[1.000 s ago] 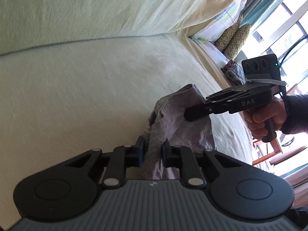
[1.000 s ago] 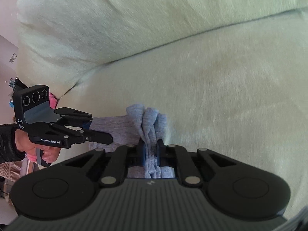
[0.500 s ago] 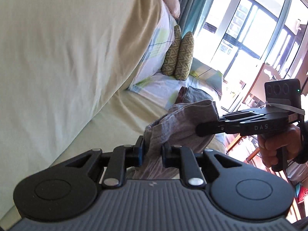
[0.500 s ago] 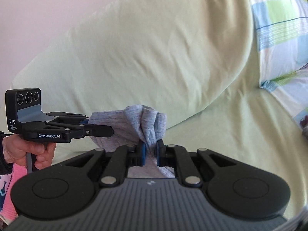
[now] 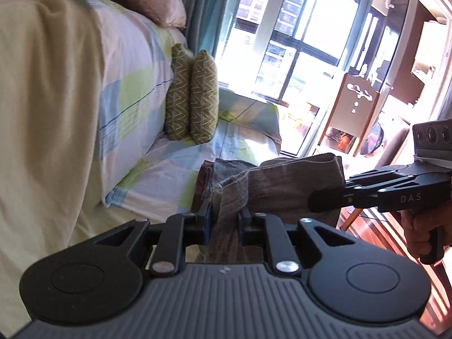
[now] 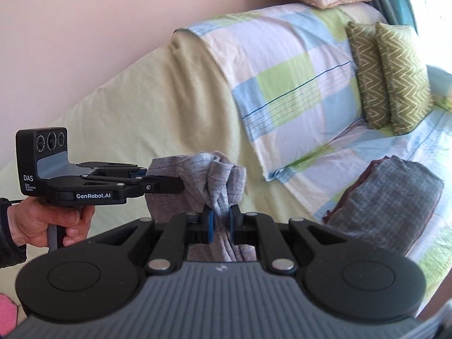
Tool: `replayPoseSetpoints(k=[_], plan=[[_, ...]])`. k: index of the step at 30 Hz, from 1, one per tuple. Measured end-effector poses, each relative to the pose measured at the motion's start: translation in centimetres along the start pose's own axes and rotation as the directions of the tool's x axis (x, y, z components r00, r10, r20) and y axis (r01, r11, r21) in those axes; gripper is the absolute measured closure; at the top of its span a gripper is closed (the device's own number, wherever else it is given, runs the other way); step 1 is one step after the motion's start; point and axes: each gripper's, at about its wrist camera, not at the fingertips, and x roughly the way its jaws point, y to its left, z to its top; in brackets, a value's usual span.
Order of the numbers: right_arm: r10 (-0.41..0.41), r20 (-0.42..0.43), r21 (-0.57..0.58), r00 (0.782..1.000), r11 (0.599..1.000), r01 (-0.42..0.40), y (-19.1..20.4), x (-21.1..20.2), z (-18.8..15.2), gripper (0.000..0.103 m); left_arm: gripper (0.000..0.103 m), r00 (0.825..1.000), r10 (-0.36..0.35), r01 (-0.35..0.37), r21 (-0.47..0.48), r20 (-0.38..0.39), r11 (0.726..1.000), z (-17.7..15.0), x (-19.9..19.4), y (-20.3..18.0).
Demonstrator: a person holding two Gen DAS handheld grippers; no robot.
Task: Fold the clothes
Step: 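Carry the folded pants with both grippers toward the stack of folded clothes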
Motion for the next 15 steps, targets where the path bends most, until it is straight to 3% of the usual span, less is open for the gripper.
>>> replayPoseSetpoints(k=[7,15], plan=[[-0.100,0.050,0.095,0.994,0.991,0.095,-4.6,-0.7,1.1,0.094,0.084,0.997,-0.064,0.066,0.068,-0.034,0.996,3.8,6.1,-1.0],[-0.059,0.040,0.219,0.997,0.974,0.049,-12.2,-0.5,2.4,0.094,0.084,0.989,-0.060,0.075,0.108,-0.137,0.991,7.3,13.8,-1.9]])
